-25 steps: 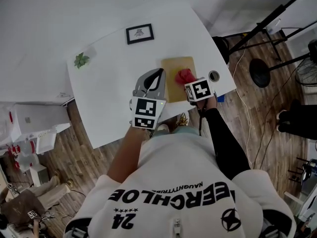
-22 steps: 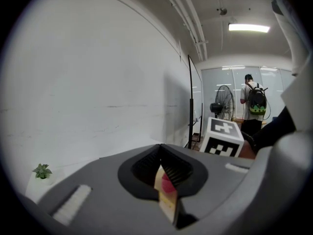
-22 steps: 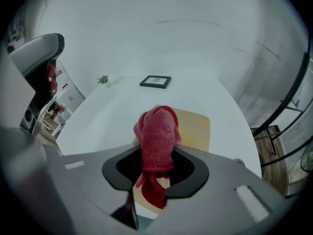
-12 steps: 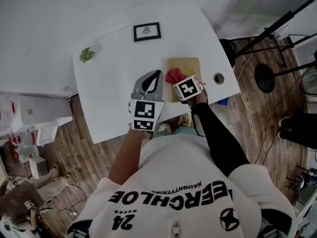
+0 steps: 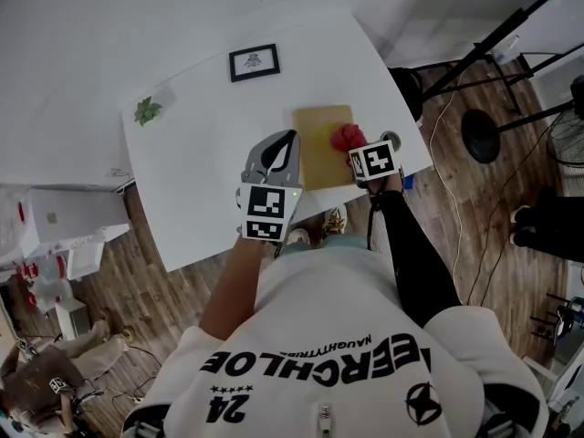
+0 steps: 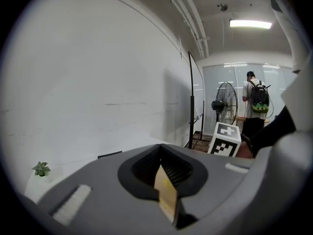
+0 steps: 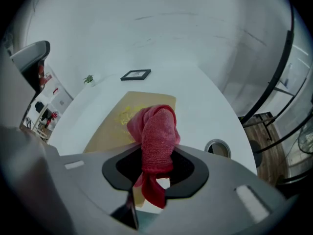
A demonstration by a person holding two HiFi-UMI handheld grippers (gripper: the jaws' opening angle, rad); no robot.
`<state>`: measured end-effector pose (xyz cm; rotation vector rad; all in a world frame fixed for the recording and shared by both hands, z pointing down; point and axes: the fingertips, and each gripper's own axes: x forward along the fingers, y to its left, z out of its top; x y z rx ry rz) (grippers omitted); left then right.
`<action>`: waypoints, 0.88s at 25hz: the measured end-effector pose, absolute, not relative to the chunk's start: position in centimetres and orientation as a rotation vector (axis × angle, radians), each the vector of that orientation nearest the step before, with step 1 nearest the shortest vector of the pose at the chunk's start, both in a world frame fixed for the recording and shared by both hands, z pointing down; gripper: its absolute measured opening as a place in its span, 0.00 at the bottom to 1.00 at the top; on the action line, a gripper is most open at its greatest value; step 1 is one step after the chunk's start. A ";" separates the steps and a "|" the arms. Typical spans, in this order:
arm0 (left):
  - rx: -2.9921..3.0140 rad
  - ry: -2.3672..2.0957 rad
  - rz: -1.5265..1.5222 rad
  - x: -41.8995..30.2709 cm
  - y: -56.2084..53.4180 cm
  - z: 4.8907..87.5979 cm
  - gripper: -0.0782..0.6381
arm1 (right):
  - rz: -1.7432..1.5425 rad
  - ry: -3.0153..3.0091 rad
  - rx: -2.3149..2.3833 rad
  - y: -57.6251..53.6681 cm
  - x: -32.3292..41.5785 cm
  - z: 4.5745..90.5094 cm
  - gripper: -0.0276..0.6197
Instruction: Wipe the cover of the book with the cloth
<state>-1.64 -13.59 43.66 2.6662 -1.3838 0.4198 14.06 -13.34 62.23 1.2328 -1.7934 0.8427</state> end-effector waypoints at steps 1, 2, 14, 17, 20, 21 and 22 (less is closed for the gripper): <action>2.670 -1.377 0.421 -1.3 -13.6 43.7 0.18 | 0.857 -1.798 1.239 -13.3 14.2 62.3 0.21; 2.675 -1.372 0.422 -1.0 -13.7 43.7 0.18 | 0.863 -1.805 1.244 -13.3 14.2 62.3 0.21; 2.697 -1.387 0.375 -0.2 -14.1 41.1 0.18 | 0.490 -2.253 1.435 -16.4 12.9 51.3 0.20; 2.692 -1.467 0.364 -1.8 -14.7 39.0 0.18 | 0.263 -2.348 1.516 -17.2 12.6 45.2 0.21; 2.681 -1.560 0.330 -3.6 -15.4 36.9 0.18 | 0.124 -2.419 1.598 -17.0 12.8 40.8 0.21; 2.679 -1.586 0.320 -4.2 -15.6 36.2 0.18 | 0.085 -2.434 1.611 -16.8 12.8 39.7 0.21; 2.680 -1.609 0.312 -4.8 -15.6 35.5 0.18 | 0.048 -2.445 1.621 -16.6 12.7 38.9 0.21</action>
